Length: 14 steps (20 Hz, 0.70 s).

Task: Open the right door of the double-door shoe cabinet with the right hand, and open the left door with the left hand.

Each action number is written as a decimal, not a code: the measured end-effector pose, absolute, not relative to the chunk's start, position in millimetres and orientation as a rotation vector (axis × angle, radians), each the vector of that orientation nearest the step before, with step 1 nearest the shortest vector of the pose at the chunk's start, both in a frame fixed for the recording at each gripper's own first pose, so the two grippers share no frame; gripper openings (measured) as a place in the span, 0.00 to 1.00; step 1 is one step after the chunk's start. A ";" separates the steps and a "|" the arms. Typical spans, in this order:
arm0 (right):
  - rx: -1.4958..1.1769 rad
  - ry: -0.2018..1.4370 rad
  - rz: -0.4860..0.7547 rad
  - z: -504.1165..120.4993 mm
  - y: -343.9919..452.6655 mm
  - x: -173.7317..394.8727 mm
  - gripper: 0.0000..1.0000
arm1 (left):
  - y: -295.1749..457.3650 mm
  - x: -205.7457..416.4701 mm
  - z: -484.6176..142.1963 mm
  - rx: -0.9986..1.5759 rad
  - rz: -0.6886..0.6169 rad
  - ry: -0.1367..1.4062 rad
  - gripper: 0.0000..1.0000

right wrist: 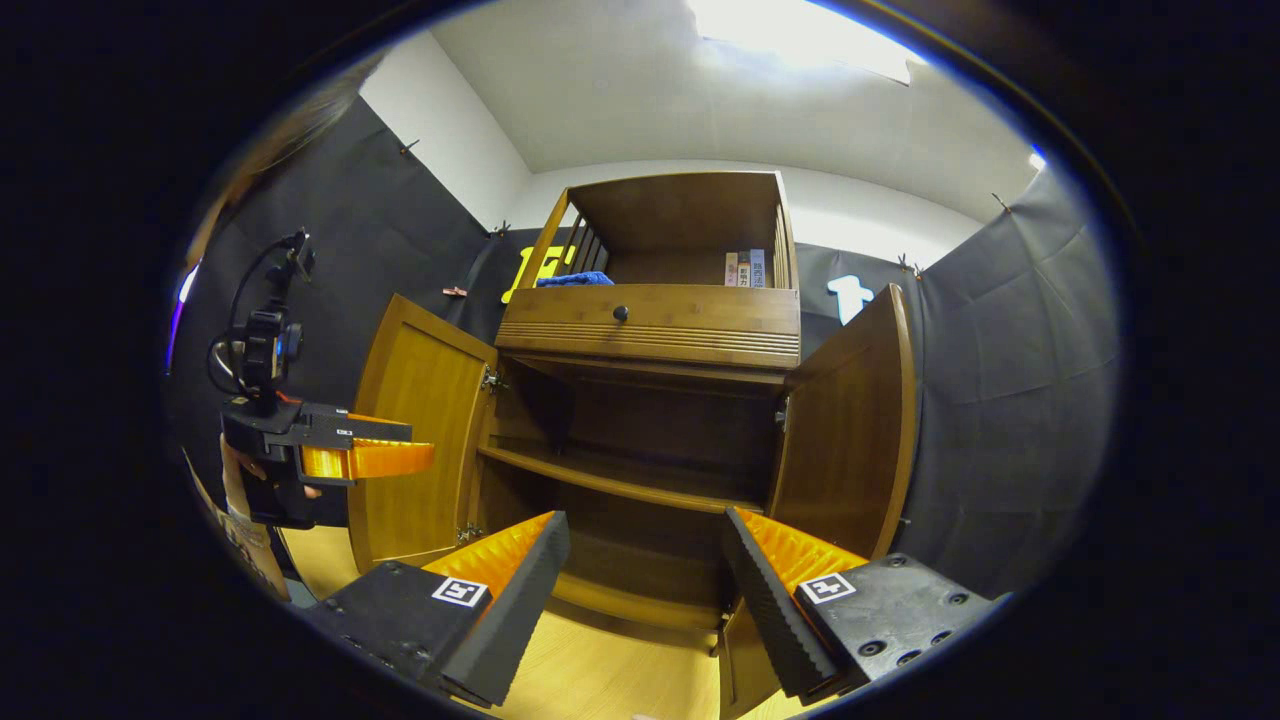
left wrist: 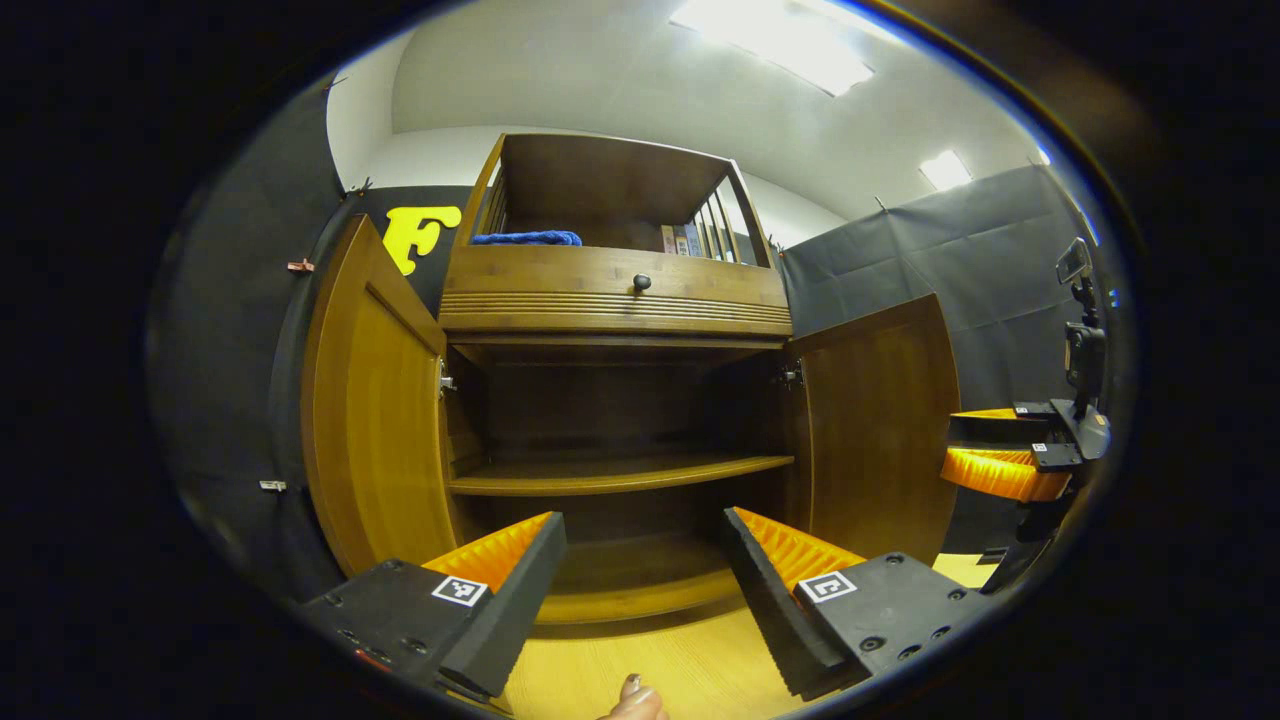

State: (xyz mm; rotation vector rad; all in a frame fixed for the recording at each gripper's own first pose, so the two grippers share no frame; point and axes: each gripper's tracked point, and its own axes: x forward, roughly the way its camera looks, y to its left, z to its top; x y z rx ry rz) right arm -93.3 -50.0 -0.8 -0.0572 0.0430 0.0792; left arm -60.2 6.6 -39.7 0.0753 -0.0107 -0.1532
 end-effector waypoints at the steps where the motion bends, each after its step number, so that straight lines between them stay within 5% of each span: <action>1: -0.061 0.037 0.078 1.2 -50.5 -93.6 0.96 | 6.4 -61.2 -40.3 0.073 -0.152 -0.009 0.97; 14: -0.077 0.023 0.069 4.6 -54.4 -99.4 0.97 | 1.3 -72.2 -31.0 0.072 -0.149 -0.009 0.97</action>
